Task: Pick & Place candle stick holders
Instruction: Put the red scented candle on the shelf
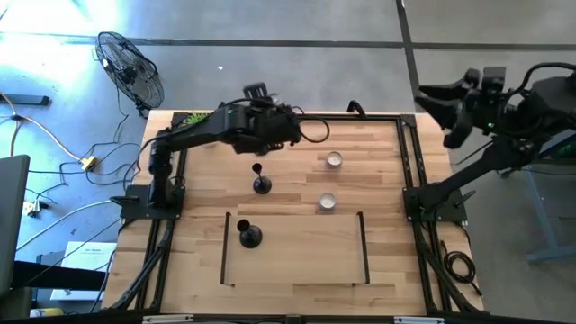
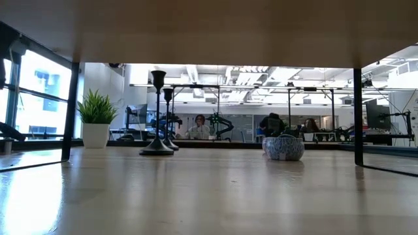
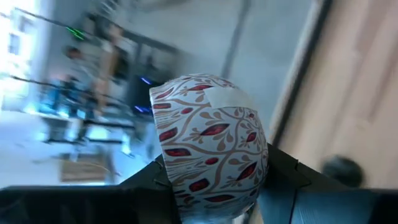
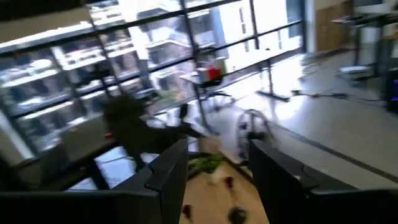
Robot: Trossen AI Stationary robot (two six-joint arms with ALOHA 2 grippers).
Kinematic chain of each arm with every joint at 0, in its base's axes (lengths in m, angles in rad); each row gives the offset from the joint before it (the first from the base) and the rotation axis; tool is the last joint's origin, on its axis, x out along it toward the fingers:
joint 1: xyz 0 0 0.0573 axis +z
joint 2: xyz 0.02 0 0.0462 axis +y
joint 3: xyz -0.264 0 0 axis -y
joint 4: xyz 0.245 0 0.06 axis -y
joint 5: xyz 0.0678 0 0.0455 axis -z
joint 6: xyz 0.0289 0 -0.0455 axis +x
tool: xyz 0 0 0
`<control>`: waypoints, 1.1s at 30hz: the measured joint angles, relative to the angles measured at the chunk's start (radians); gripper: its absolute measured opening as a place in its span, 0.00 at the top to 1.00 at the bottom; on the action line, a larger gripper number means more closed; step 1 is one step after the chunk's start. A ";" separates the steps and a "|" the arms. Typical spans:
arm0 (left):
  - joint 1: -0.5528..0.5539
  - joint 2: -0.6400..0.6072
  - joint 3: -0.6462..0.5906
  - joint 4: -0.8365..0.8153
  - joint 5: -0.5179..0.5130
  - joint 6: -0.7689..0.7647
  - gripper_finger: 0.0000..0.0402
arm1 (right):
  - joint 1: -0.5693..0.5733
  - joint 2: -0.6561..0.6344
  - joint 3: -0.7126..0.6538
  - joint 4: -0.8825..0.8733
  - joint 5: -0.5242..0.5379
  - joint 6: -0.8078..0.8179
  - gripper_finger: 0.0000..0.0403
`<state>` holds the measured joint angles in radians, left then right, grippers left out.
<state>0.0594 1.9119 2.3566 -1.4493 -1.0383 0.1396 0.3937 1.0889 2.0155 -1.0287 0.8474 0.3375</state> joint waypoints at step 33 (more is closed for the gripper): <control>-0.243 -0.140 -0.003 0.664 -0.088 0.509 0.67 | -0.001 0.203 -0.001 0.016 -0.247 -0.343 0.27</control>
<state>-0.1837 1.7718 2.3539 -0.7856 -1.1259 0.6487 0.3923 1.2918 2.0148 -1.0127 0.6002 -0.0054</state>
